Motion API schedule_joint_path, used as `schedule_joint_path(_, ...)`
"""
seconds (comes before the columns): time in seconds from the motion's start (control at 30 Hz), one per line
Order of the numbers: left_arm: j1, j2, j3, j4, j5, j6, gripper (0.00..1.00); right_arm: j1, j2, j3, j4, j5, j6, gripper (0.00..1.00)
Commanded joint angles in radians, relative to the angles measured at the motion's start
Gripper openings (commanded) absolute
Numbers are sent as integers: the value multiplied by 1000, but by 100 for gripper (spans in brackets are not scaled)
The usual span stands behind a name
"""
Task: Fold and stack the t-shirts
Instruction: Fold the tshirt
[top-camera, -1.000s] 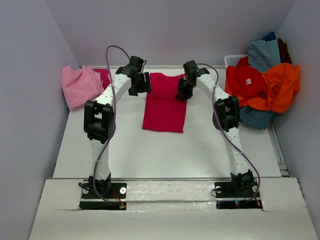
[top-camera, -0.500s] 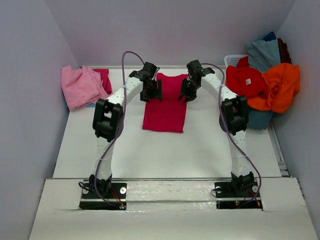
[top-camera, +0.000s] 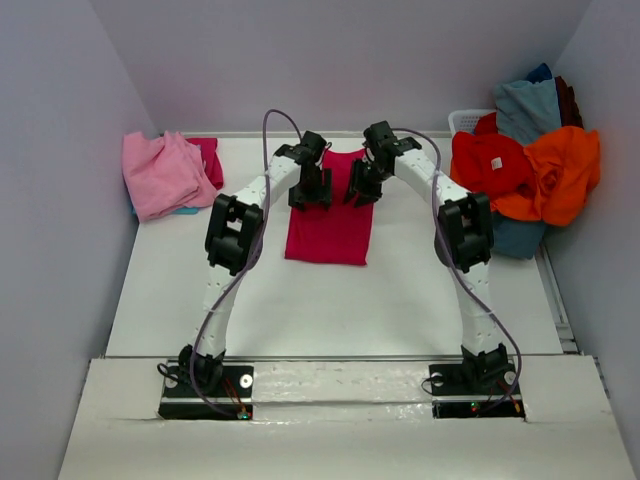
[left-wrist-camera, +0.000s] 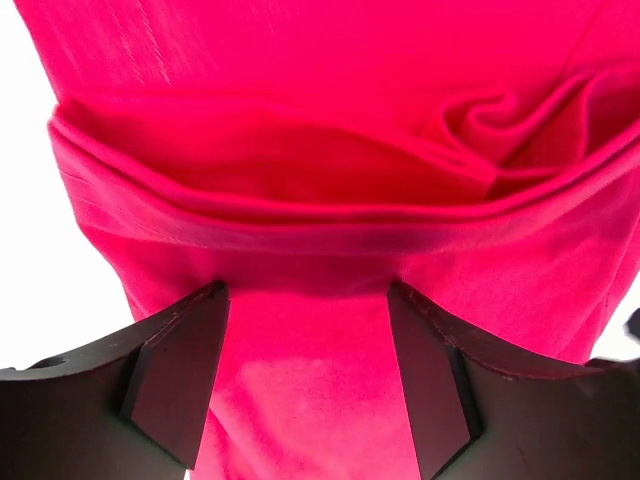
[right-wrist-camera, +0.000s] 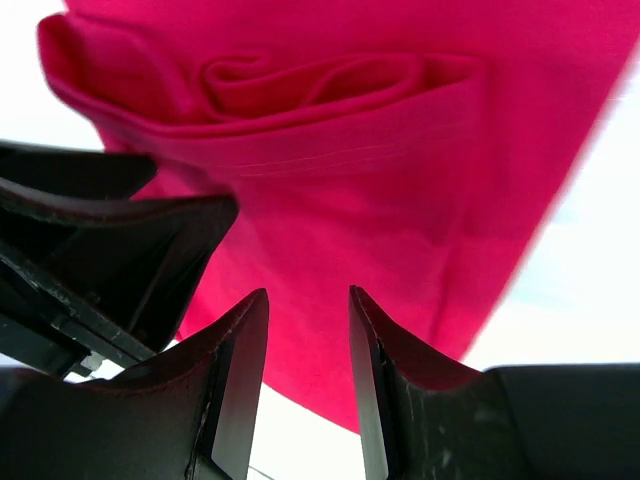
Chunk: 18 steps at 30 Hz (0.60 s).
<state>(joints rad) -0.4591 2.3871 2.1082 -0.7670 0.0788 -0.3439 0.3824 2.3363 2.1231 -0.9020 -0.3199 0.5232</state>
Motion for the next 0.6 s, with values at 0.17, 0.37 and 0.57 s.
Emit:
schedule_joint_path(0.17, -1, -14, 20, -18, -53, 17, 76, 15, 110, 31, 86, -38, 1, 44)
schedule_joint_path(0.37, -1, -35, -45, 0, -62, 25, 76, 15, 192, 139, 68, -7, 4, 44)
schedule_joint_path(0.57, -1, -25, -16, -3, -117, 28, 76, 6, 221, 235, 43, -4, 15, 44)
